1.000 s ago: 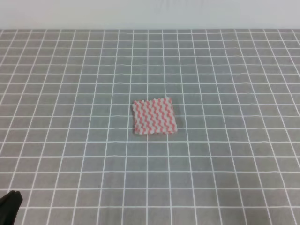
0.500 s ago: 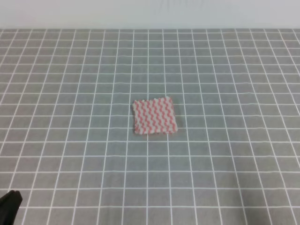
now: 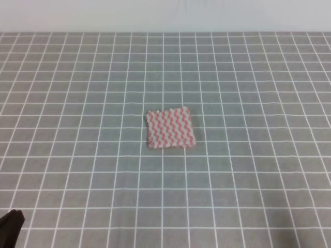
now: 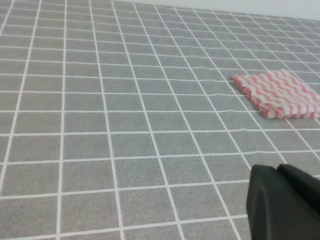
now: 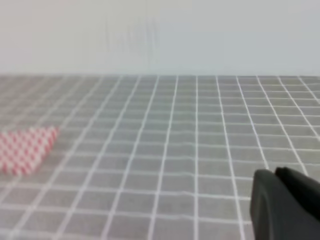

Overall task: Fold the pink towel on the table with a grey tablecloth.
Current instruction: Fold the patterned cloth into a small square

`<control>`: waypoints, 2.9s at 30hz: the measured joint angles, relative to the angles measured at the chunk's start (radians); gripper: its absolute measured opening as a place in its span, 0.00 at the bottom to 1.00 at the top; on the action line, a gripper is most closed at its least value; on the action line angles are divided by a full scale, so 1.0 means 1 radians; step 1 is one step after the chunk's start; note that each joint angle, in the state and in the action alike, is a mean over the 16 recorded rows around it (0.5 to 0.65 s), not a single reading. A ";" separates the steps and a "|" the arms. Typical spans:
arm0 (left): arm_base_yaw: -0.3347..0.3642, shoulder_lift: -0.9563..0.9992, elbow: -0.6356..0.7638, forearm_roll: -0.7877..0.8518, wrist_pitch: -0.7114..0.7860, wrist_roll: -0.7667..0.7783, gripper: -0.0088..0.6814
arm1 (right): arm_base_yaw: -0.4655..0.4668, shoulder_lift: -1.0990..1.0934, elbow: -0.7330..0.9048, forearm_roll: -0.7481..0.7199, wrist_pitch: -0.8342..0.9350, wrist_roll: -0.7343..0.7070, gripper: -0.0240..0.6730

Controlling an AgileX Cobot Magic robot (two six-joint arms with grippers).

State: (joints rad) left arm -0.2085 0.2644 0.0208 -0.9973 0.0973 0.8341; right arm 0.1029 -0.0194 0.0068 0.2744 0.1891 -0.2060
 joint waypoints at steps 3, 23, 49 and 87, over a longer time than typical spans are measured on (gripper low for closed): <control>0.000 0.000 0.000 0.000 0.000 0.000 0.01 | 0.000 0.001 0.000 -0.055 0.044 0.040 0.01; 0.000 -0.002 0.000 0.002 -0.004 0.002 0.01 | -0.001 0.002 -0.001 -0.099 0.130 0.067 0.01; 0.077 -0.274 0.002 0.836 0.180 -0.704 0.01 | -0.001 -0.001 0.004 -0.080 0.128 0.066 0.01; 0.078 -0.285 -0.002 0.910 0.232 -0.720 0.01 | -0.001 -0.001 0.003 -0.077 0.127 0.066 0.01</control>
State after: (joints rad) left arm -0.1307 -0.0211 0.0185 -0.0871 0.3289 0.1138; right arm 0.1020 -0.0203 0.0099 0.1975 0.3164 -0.1395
